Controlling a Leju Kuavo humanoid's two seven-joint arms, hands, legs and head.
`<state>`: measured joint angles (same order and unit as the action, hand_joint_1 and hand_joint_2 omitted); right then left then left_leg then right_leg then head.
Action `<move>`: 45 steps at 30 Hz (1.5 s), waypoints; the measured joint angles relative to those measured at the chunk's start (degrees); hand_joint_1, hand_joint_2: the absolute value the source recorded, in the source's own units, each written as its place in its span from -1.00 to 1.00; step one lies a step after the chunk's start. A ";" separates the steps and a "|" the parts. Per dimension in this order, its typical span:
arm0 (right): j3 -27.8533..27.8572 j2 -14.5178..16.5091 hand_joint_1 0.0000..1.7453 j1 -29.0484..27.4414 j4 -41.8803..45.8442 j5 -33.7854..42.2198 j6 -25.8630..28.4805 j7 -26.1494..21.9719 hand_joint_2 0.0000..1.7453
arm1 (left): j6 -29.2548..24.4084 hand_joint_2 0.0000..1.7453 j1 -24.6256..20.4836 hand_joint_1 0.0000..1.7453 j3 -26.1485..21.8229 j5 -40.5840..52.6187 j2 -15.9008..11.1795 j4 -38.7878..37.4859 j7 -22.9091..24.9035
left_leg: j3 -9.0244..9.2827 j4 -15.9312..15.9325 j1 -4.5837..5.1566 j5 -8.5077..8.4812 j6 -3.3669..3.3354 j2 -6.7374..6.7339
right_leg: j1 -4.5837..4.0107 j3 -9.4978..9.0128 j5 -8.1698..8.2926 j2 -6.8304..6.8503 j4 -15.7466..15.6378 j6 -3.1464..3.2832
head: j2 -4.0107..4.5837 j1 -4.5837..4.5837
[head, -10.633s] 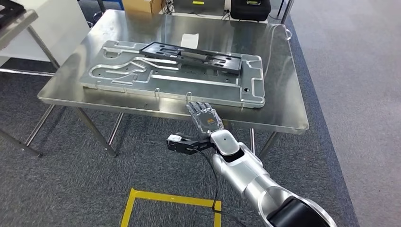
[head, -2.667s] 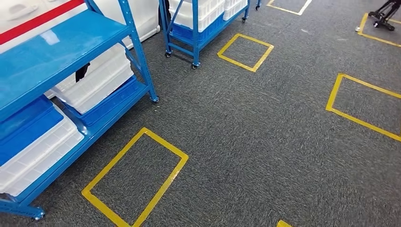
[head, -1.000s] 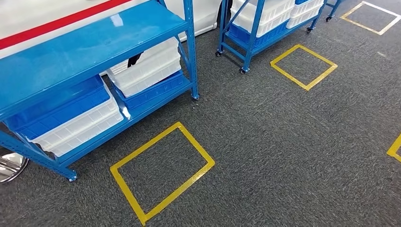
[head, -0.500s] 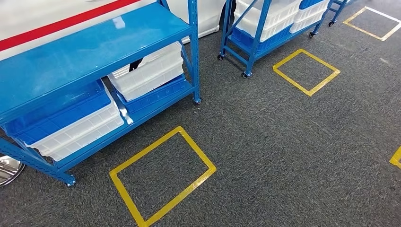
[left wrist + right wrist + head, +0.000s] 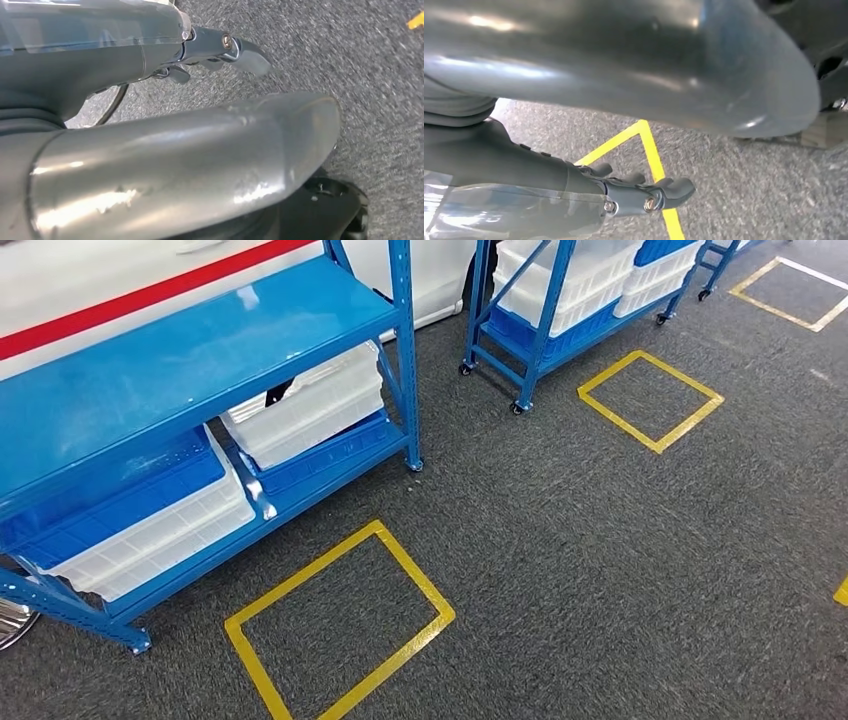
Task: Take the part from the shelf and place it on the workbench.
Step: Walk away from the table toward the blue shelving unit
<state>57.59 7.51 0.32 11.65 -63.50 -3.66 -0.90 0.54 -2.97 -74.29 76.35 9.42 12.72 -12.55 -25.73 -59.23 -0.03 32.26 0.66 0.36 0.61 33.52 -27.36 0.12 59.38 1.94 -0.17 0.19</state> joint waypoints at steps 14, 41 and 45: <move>0.11 0.03 -1.00 0.04 -0.07 -2.72 -0.11 1.35 -1.00 | 0.10 -1.00 0.22 -1.00 0.02 0.57 0.01 0.00 0.37 | -7.12 0.05 1.07 -5.35 -2.62 -2.74 | -0.62 -7.11 -5.25 3.83 0.21 -1.23 | 0.02 -0.39; 0.68 -0.11 -1.00 0.43 -0.07 -2.74 -0.01 -0.52 -1.00 | -0.30 -1.00 -0.19 -1.00 0.01 0.42 0.14 0.00 -1.68 | -6.45 -1.18 -0.04 -3.83 -0.53 -0.28 | 0.15 -2.30 -2.14 0.61 0.57 -0.51 | 0.02 -0.91; 0.73 0.01 -1.00 0.57 -0.08 -2.75 -0.01 -0.56 -1.00 | -0.46 -1.00 -0.04 -1.00 0.00 0.43 0.14 0.00 -1.61 | -5.56 0.85 -0.03 -4.90 -1.85 -0.27 | 0.07 -2.81 -2.59 0.61 0.44 -1.91 | 0.02 -0.97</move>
<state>58.31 7.51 0.89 11.57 -66.26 -3.66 -1.46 0.07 -3.02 -74.29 76.78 9.56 12.72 -14.15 -31.29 -58.38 -0.06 27.36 -1.19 0.09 0.68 30.71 -29.95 0.73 59.82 0.03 -0.16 -0.79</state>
